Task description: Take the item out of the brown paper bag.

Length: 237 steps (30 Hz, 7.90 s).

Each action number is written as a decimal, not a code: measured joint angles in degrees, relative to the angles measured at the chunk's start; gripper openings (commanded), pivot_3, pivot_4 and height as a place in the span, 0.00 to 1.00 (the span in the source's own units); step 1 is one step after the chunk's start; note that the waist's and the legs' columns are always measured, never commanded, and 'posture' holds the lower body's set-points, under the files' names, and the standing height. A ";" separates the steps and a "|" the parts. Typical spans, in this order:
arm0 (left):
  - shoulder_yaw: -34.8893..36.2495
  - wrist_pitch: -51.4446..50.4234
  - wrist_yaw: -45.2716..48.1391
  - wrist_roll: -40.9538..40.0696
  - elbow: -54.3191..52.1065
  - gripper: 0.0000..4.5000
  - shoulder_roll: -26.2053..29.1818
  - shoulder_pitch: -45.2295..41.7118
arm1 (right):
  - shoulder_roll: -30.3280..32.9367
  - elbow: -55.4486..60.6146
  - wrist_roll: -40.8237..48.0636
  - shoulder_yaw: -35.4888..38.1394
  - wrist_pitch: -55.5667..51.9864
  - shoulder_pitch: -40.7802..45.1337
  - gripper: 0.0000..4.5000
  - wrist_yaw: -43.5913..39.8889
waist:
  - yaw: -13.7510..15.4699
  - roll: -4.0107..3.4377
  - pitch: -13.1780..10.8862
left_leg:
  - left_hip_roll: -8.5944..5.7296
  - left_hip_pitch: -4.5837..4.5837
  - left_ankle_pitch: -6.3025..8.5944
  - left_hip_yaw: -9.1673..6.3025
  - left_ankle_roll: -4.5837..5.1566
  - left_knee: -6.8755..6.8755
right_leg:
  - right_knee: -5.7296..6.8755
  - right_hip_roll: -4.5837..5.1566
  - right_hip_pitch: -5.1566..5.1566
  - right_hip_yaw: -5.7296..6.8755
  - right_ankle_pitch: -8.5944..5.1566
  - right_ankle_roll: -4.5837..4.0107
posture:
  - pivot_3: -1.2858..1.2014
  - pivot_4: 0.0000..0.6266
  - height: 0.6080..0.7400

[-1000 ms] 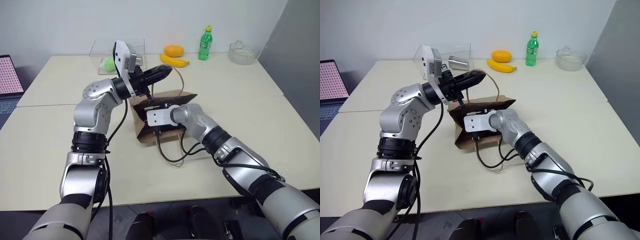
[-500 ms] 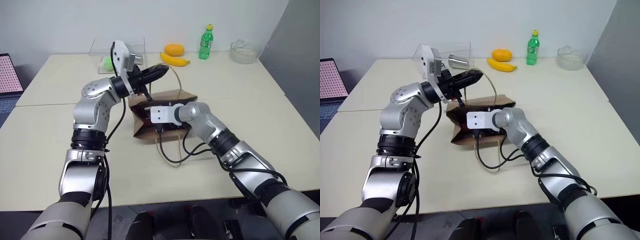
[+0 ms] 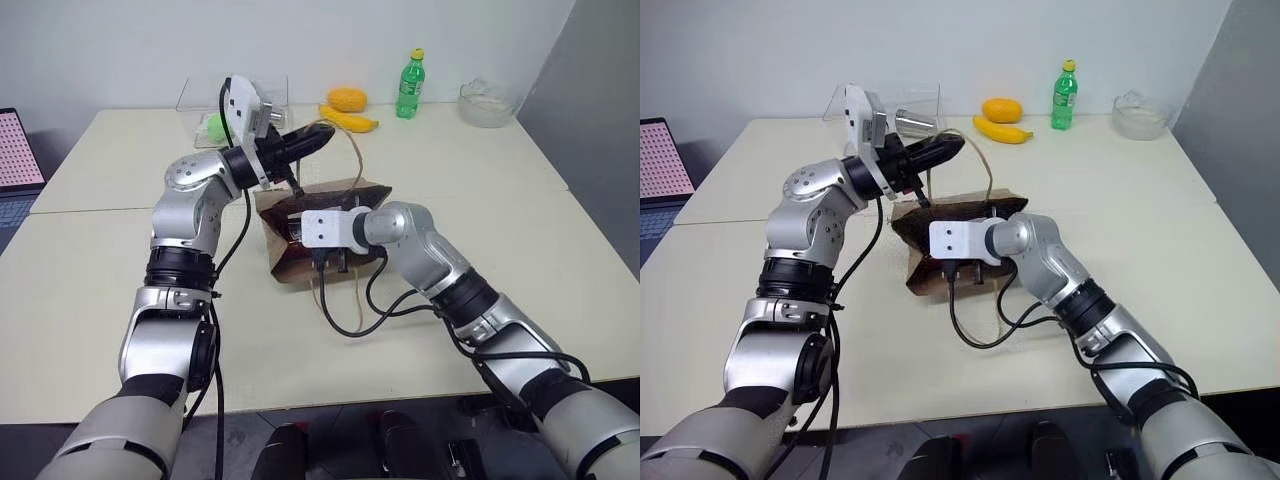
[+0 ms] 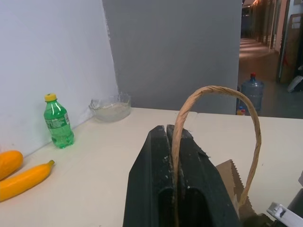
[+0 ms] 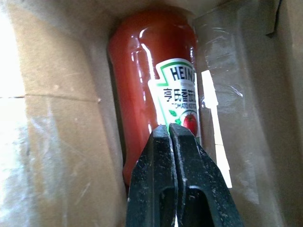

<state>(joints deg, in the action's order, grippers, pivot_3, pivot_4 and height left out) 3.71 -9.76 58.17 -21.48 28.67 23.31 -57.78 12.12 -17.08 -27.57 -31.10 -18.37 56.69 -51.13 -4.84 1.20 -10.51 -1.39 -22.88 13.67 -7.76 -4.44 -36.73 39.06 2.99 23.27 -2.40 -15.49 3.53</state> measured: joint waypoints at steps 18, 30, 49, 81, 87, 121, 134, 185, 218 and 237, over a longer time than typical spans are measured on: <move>0.04 0.16 0.67 -0.02 0.27 0.00 -0.04 0.00 | -1.40 1.23 -0.87 -2.95 -3.21 -2.28 0.86 3.88 | 0.01 0.00 0.00 | -0.01 -0.01 0.00 0.00 0.00 0.00 | 0.00 0.01 0.01 0.00 0.00 0.00 | 0.52 0.24 1.00; 0.03 0.14 1.20 -0.02 0.10 0.00 -0.61 0.07 | -3.33 -18.90 -7.75 -7.42 6.01 5.28 0.86 12.16 | -0.14 0.00 0.00 | 0.00 0.02 -0.02 0.01 -0.04 0.01 | 0.01 0.00 0.01 -0.01 0.00 0.00 | 0.52 0.24 1.00; 0.02 -0.89 1.19 -0.09 -1.60 0.00 -0.84 0.72 | -7.47 -33.85 -8.42 -5.56 13.76 10.94 0.47 17.43 | -0.24 0.00 0.03 | 0.01 0.18 0.00 0.02 0.01 0.00 | 0.10 -0.02 -0.09 -0.04 0.00 0.00 | 0.52 0.24 1.00; 1.21 -3.46 6.21 -0.21 4.10 0.00 1.78 -2.59 | -4.69 -17.42 -7.08 -1.93 7.19 4.01 0.47 11.04 | -0.28 -0.01 0.03 | 0.01 0.06 -0.01 -0.01 -0.02 0.03 | 0.03 -0.03 -0.02 -0.02 0.00 0.00 | 0.52 0.24 1.00; 1.13 -2.02 6.14 0.25 5.39 0.00 1.62 -2.64 | -2.48 -7.42 -4.81 -0.45 2.77 -0.21 0.44 7.07 | -0.26 -0.01 0.02 | 0.01 0.01 -0.01 -0.01 -0.02 0.02 | 0.02 -0.03 0.02 -0.01 0.00 0.00 | 0.52 0.24 1.00; 1.11 3.76 4.84 3.65 14.14 0.00 0.19 -6.57 | 7.45 11.85 15.18 7.55 -3.42 -5.38 0.43 -4.98 | -0.12 0.01 0.00 | -0.01 -0.04 0.03 0.00 0.05 0.02 | -0.01 0.00 0.03 0.01 0.00 0.00 | 0.52 0.24 1.00; 1.25 3.79 1.89 3.99 19.81 0.00 -1.02 -10.45 | 9.84 17.03 24.72 8.52 -0.75 -6.77 0.43 -8.91 | -0.11 0.03 -0.02 | -0.01 -0.05 0.03 0.00 0.05 0.01 | -0.01 0.00 0.03 0.01 0.00 0.01 | 0.52 0.24 1.00; 1.66 4.11 -0.21 5.25 22.17 0.00 -1.63 -10.55 | 41.33 17.27 10.84 17.91 7.80 -26.92 0.88 4.77 | 0.61 0.02 -0.13 | -0.06 -0.10 0.04 0.14 0.07 -0.04 | -0.06 0.06 0.00 -0.06 -0.03 0.06 | 0.52 0.24 1.00; -3.26 18.97 -11.57 24.18 46.68 0.99 3.88 -25.26 | 19.18 49.56 42.86 31.55 -23.18 -33.52 1.00 15.98 | 1.34 0.07 -0.14 | -0.08 -0.12 0.06 0.03 0.10 -0.10 | -0.02 0.04 -0.05 0.02 -0.03 0.07 | 0.52 0.24 1.00; -5.88 13.48 9.75 28.23 46.73 0.99 10.99 -22.12 | 20.85 48.34 47.47 29.75 -24.72 -32.28 1.00 13.38 | 0.18 0.07 -0.15 | -0.05 -0.07 0.05 0.04 0.10 -0.02 | 0.01 0.01 -0.04 0.02 -0.04 0.08 | 0.52 0.24 1.00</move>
<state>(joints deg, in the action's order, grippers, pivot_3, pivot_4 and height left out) -2.17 3.72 67.92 6.76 75.41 34.31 -79.90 32.96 31.26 19.90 -1.35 -43.08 24.41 -37.75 -4.67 1.27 -10.66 -1.44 -22.95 13.72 -7.73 -4.34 -36.75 39.07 3.01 23.22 -2.39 -15.53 3.60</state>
